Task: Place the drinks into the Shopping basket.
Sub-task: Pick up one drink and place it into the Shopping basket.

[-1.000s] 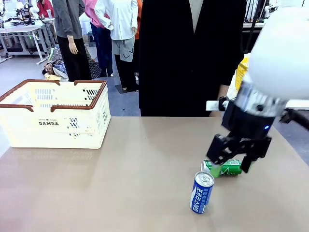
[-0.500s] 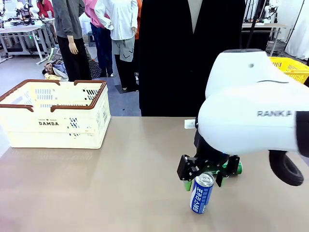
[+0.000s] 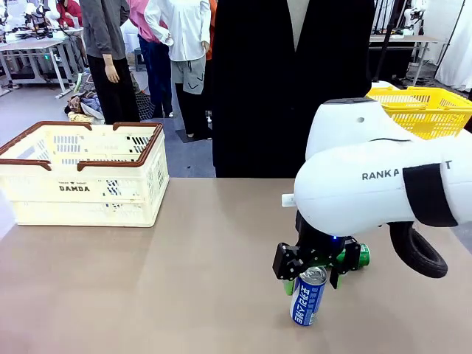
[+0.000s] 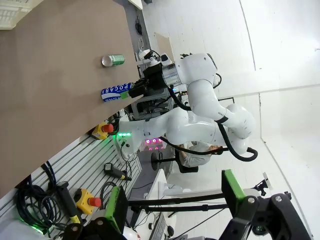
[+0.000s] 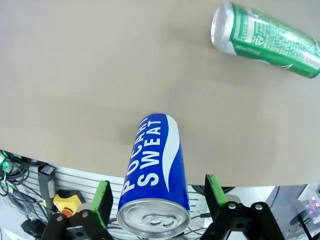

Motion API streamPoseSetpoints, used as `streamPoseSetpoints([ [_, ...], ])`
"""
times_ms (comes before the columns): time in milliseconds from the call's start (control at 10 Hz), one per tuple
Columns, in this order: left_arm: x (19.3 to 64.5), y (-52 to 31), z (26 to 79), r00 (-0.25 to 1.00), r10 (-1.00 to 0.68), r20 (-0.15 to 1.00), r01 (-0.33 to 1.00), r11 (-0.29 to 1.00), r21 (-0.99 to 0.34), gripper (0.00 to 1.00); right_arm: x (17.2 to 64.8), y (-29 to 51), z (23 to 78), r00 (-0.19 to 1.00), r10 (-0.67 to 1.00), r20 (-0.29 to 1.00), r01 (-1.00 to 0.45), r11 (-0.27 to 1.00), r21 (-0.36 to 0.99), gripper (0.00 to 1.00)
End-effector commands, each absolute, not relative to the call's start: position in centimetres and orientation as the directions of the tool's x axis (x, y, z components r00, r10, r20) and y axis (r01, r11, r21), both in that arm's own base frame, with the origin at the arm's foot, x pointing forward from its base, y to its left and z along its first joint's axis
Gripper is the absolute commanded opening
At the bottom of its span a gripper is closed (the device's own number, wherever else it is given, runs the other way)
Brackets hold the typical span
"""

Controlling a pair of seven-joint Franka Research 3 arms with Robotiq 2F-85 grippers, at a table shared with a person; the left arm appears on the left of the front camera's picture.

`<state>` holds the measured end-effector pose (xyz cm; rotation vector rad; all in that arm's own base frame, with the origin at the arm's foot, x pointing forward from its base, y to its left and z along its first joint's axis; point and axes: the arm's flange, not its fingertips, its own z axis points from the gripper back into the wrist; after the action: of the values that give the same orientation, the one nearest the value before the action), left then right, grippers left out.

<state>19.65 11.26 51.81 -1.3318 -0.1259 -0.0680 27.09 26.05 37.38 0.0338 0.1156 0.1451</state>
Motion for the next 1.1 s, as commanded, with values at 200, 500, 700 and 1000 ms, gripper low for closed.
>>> streamPoseSetpoints([
  [200,19.4,11.2,51.9,0.99,0.02,0.14,0.132,0.218,-0.967,1.0,27.0,26.7,37.9,0.989,0.128,-0.075,-0.128,0.992,0.014,0.0],
  [500,19.4,11.2,51.9,0.99,0.02,0.14,0.132,0.218,-0.967,1.0,26.8,26.9,38.4,0.985,0.152,-0.08,-0.153,0.988,0.005,0.0],
  [700,19.4,11.2,51.9,0.99,0.02,0.14,0.132,0.218,-0.967,1.0,28.1,28.2,43.6,0.982,0.173,-0.069,-0.174,0.985,-0.007,0.0],
  [1000,19.4,11.2,51.9,0.99,0.02,0.14,0.132,0.218,-0.967,1.0,31.8,36.4,51.3,0.942,0.337,0.005,-0.336,0.94,-0.068,0.0],
])
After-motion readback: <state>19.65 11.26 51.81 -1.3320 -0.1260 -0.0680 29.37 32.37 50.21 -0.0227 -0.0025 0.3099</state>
